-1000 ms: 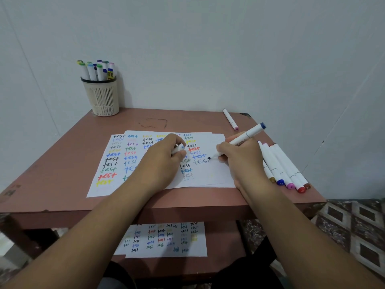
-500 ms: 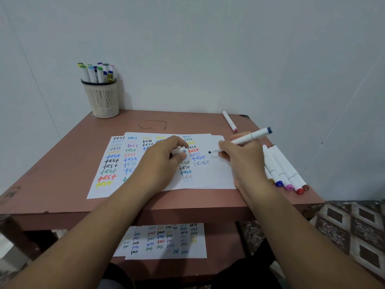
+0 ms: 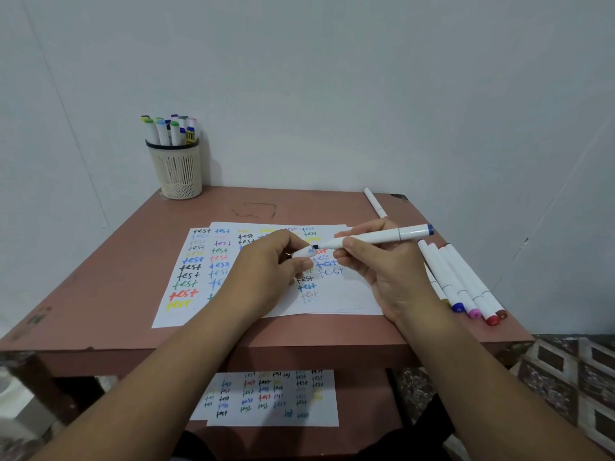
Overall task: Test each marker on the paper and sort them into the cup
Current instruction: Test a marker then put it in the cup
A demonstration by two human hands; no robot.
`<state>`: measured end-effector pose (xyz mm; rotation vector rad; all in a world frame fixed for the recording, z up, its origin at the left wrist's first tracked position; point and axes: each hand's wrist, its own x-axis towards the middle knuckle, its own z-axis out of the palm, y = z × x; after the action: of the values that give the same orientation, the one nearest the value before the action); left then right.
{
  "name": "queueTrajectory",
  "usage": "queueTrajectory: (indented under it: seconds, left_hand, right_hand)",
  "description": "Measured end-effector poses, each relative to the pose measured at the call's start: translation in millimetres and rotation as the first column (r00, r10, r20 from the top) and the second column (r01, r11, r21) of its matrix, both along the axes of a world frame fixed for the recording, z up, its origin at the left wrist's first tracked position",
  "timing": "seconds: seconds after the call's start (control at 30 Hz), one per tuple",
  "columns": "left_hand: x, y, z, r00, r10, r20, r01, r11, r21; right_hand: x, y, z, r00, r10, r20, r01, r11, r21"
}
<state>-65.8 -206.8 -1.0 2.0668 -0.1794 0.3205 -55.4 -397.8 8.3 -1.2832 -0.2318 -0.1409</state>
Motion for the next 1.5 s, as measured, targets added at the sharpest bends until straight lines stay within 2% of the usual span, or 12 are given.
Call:
queueTrajectory:
  seconds: [0.13,0.33,0.6,0.73,0.83,0.9,1.0,1.17,1.27,1.33,1.4,1.5]
  left_hand:
    - [0.6,1.2,-1.1,1.0,-0.022,0.019,0.022,0.999,-0.036]
    - [-2.0,2.2,-2.6,0.995,-0.096,0.036,0.098,0.994,-0.051]
    - [-2.9,4.8,-3.3,0.99,-0.067,0.122,0.065,0.998,0.017]
    - [-3.5,-1.7,-2.7,0.991,0.02,0.136,-0.047,0.979,0.2]
    - [-5.9,-5.1,0.9,0.99,0.13,0.055,-0.141,0.927,0.348]
    - [-8.2,-4.8,3.7,0.987,0.159,-0.004,-0.15,0.939,0.311]
    - [-3.8,2.4,8.8,0.979,0.151,-0.14,-0.132,0.982,0.134]
    - [10.4,24.7,31.8,0.901,-0.069,-0.428,0.023,0.993,-0.112]
    - [21.3,38.6,37.3,0.897,-0.21,-0.39,0.112,0.959,-0.259]
    - [31.2,50.3,44.7,0.925,-0.204,-0.32,0.088,0.936,-0.342]
    - [44.7,69.8,52.8,0.964,-0.123,-0.236,0.03,0.932,-0.362]
    - [64.5,101.0,55.9,0.989,0.069,-0.13,-0.105,0.95,-0.293]
  right_hand:
    - [-0.6,0.6,0.2,1.0,0.016,-0.003,-0.016,0.999,-0.03]
    - [-5.1,3.1,0.7,0.998,0.055,0.016,-0.052,0.984,-0.172]
    - [-3.4,8.2,-2.0,0.997,0.075,0.014,-0.072,0.983,-0.171]
    - [3.8,4.9,-2.4,0.994,0.058,-0.093,-0.066,0.994,-0.084]
    - [10.2,3.8,-4.5,0.993,0.01,-0.117,-0.015,0.999,-0.039]
    - [13.0,2.6,-5.1,0.993,-0.058,-0.102,0.059,0.998,0.004]
    - [14.9,-0.4,-3.1,0.987,-0.125,-0.103,0.131,0.99,0.053]
    - [18.5,4.7,11.8,0.992,-0.08,-0.101,0.093,0.988,0.126]
    - [29.0,18.5,30.7,0.993,-0.098,-0.061,0.105,0.987,0.121]
    - [38.6,29.4,46.6,0.992,-0.128,-0.025,0.129,0.989,0.066]
    - [55.9,48.0,65.2,0.991,-0.133,-0.009,0.133,0.99,0.053]
    - [89.2,81.5,90.9,0.995,-0.095,0.025,0.094,0.993,0.069]
